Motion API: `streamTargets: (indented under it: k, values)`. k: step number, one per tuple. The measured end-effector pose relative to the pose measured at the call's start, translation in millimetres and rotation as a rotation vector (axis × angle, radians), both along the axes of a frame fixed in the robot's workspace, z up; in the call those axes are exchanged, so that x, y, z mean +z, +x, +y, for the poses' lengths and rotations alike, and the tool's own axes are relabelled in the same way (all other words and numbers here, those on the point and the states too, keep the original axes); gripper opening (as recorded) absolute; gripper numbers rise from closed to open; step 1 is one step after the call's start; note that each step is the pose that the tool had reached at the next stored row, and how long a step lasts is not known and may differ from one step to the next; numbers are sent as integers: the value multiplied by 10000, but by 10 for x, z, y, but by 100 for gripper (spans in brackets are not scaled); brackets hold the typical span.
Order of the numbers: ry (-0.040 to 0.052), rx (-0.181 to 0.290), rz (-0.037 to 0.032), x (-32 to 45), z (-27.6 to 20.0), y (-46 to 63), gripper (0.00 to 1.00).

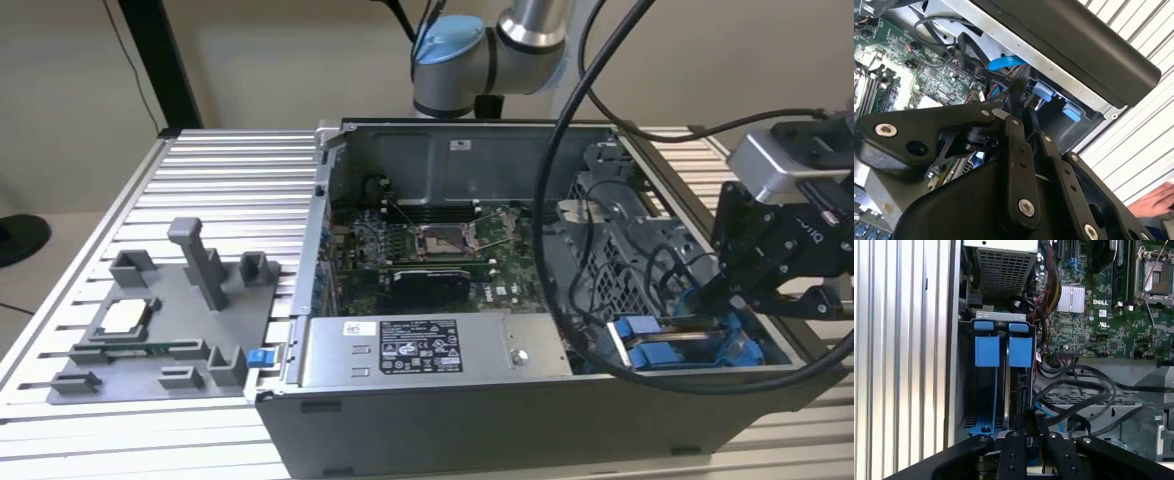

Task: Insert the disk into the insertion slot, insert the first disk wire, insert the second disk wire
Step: 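Insert the first disk wire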

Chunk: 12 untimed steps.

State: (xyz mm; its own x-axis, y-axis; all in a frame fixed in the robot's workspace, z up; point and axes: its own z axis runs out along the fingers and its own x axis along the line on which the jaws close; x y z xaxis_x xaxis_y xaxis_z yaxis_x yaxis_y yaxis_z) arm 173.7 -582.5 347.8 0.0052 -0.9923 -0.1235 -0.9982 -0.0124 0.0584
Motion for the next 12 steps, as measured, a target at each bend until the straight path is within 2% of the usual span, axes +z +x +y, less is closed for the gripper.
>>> streamTargets:
  k: [12]
  values:
    - [0, -278, 0, -56, 4, 18, 0]
